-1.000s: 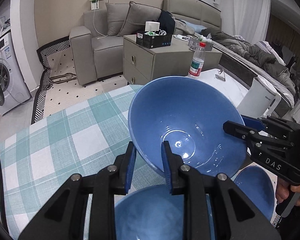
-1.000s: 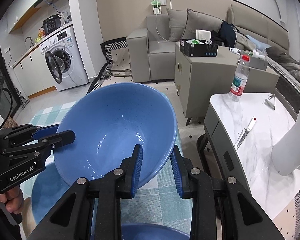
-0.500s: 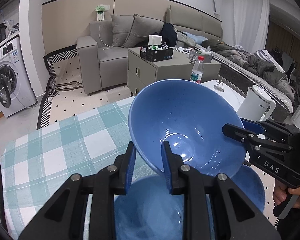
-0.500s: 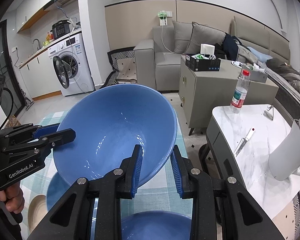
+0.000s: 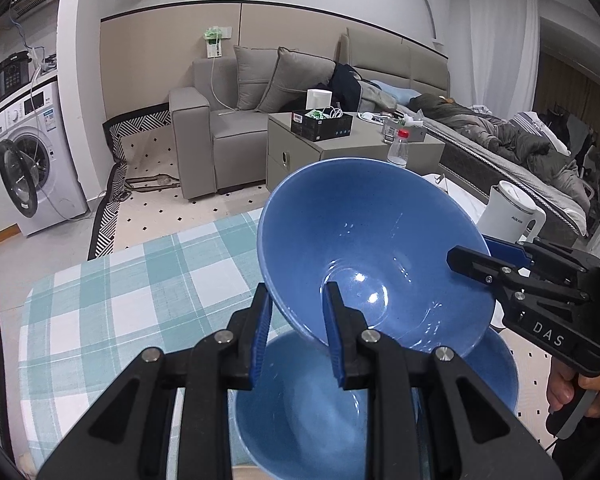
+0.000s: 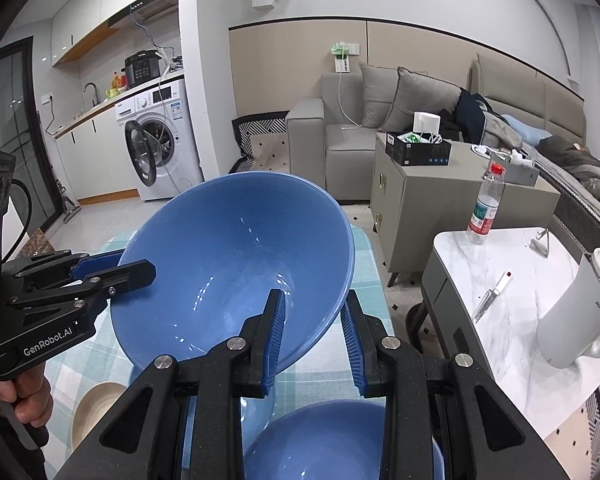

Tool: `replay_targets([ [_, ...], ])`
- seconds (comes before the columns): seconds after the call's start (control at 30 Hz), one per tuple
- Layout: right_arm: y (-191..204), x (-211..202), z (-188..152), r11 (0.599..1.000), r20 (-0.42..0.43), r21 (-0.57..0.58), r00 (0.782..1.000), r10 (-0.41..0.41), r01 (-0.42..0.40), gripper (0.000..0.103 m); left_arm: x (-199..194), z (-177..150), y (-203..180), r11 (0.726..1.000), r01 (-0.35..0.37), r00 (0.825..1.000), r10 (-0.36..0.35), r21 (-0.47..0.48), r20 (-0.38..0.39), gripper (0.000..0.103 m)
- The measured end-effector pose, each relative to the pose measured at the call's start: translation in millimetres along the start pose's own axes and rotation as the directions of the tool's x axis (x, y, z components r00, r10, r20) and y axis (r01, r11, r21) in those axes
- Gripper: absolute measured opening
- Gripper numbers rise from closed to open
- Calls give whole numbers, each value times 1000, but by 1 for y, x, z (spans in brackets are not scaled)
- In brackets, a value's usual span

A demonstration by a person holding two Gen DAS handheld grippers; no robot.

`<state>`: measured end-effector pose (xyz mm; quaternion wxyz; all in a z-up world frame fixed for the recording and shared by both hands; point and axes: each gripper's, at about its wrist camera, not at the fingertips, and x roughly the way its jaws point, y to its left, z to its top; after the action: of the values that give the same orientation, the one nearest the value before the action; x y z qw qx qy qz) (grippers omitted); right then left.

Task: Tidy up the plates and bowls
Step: 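Carry the held blue bowl with both grippers beside another blue bowl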

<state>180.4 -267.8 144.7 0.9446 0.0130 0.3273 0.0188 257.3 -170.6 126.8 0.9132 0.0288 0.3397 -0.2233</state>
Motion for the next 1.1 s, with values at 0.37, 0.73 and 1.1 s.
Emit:
replay_targets([
  [0.37, 13, -29, -16, 1000, 41, 12, 999, 18, -19, 29, -26, -16, -1, 1000, -12, 1000, 12, -4, 22, 24],
  [0.73, 22, -46, -44, 998, 57, 60, 998, 30, -33, 29, -41, -37, -6, 1000, -20, 1000, 20, 21, 16, 24],
  [1.1, 27, -46, -63, 997, 63, 62, 997, 47, -51, 29, -45, -57, -5, 999, -37, 999, 37, 18, 7, 24],
])
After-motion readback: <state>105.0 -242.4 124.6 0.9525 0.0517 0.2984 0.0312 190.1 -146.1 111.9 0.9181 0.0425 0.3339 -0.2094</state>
